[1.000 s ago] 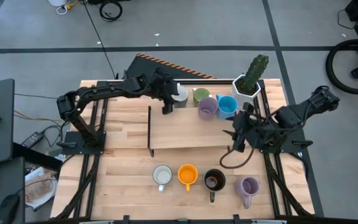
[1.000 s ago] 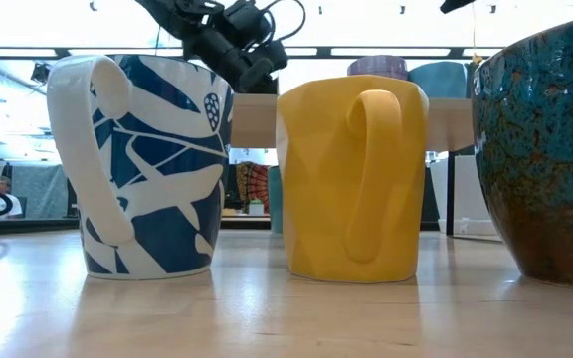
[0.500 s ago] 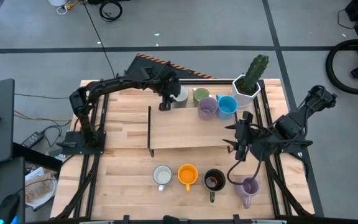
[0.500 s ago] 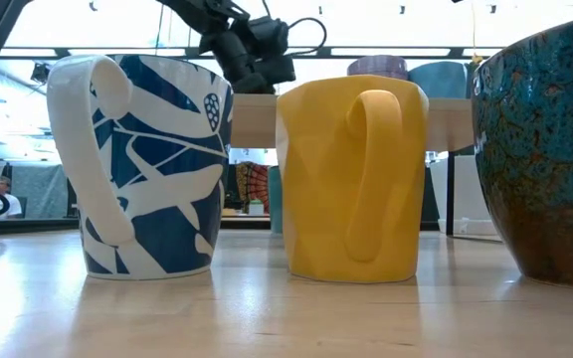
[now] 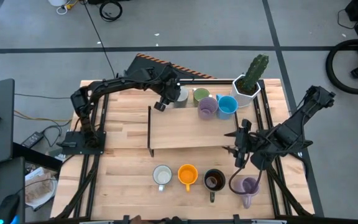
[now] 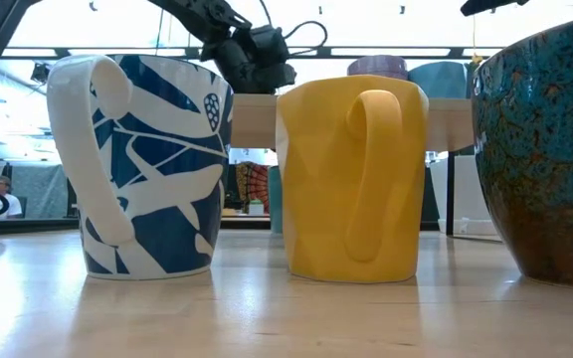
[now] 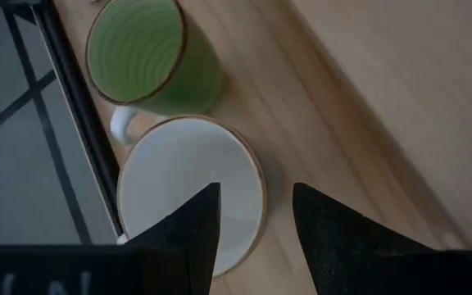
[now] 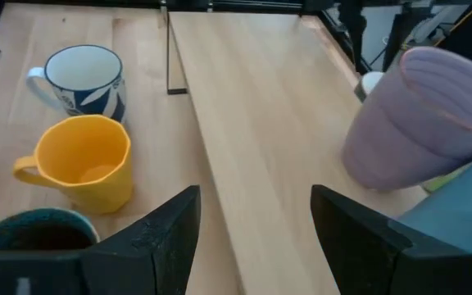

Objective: Place coffee mugs
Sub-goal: Put the blue mug on the shelf

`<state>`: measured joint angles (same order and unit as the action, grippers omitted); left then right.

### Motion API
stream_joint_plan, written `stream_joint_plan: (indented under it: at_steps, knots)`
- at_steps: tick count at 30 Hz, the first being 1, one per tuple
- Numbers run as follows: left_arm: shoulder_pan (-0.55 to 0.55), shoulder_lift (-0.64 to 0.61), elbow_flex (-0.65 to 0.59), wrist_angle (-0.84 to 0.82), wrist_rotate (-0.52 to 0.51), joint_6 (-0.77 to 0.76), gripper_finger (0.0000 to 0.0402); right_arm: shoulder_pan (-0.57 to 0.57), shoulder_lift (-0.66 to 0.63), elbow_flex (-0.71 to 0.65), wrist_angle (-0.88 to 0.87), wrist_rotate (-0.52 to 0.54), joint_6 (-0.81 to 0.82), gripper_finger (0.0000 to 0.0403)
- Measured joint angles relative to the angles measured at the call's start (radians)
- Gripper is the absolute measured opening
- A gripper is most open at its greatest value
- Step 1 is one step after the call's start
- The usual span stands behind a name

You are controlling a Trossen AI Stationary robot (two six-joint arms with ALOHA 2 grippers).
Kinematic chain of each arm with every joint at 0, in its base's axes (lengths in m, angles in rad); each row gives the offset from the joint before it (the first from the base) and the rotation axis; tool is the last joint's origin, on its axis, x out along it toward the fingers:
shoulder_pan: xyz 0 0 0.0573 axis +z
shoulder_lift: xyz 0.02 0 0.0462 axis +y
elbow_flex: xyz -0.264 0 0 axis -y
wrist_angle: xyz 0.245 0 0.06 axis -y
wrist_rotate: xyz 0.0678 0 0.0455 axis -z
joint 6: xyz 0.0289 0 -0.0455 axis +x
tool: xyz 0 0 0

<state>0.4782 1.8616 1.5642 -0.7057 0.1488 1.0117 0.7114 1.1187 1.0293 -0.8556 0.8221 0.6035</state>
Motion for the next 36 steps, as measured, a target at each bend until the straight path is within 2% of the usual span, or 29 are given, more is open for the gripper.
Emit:
stream_joint_plan:
  at_steps: [15,28,36]
  knots:
    - [0.010,0.064,-0.001,-0.022,-0.025,0.008,0.0155,0.013,0.000,-0.063,0.082,0.001,0.025,0.0238]
    - [0.014,0.065,-0.001,-0.034,-0.067,0.107,0.0078,0.013,0.000,-0.063,0.113,-0.001,0.004,0.0238]
    - [0.014,0.068,0.000,-0.041,-0.117,0.135,0.0095,0.013,0.000,-0.063,0.122,-0.004,-0.008,0.0238]
